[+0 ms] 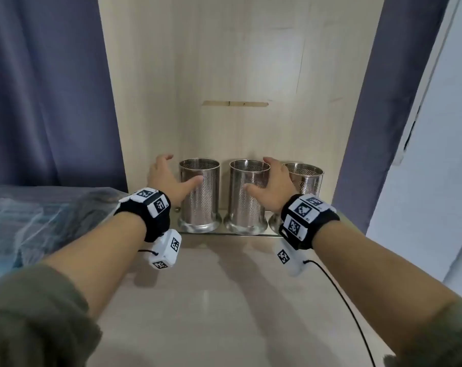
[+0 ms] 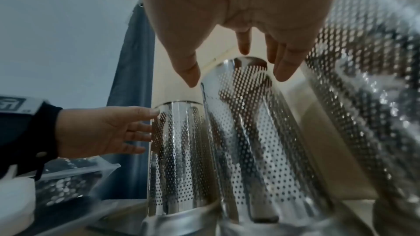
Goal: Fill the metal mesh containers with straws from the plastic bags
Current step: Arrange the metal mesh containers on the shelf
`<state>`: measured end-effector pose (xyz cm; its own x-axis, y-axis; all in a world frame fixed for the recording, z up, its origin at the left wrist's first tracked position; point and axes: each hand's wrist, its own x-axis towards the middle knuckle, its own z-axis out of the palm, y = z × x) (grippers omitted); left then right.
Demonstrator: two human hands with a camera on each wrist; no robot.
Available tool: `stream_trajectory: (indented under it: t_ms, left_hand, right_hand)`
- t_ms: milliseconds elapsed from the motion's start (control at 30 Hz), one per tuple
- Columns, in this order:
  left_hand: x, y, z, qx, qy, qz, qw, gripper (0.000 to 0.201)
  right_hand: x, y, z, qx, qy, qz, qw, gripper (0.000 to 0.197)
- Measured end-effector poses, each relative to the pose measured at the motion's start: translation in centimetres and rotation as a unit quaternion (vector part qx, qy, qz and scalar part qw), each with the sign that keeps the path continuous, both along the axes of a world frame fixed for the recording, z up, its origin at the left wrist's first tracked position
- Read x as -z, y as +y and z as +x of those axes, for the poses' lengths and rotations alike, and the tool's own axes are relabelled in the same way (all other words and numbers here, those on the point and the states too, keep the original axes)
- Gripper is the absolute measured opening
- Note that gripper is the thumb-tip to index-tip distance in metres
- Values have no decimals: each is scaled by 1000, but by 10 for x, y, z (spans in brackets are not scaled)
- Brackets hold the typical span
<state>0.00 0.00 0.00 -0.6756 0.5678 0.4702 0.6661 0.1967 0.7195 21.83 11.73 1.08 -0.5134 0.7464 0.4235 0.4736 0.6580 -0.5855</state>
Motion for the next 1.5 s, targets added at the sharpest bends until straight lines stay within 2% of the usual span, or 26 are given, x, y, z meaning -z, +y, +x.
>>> stream_trajectory:
  t_ms: [133,300,433,633,867,1167,1333,1500]
  left_hand:
    - [4,8,-3,54,-75,-31,995,119]
    - [9,22,4,64,-53,-38,996,126]
    - [12,27,5,57,-51,-25,997,126]
    - [13,8,10,45,-33,3,998,118]
    - [7,-61,13,-1,-15,72,997,110]
    - [32,-130,13,-24,-35,5,999,101]
    - [52,-136,9,-27,-56,-19,998,103]
    - [72,-136,7,-7,-91,-12,996,108]
  right_hand:
    - [8,2,-19,19,56,-39,997,102]
    - [14,14,-40,33,146,-86,985,122]
    - [24,21,-49,40,188,-113,975,120]
    - [26,23,-43,41,178,-100,978,113]
    - [19,16,-35,42,157,-95,982,108]
    - [20,-19,-30,30,187,-52,980,111]
    - [20,-56,-23,-29,199,-15,979,111]
    - [29,-92,-11,-101,173,-26,979,111]
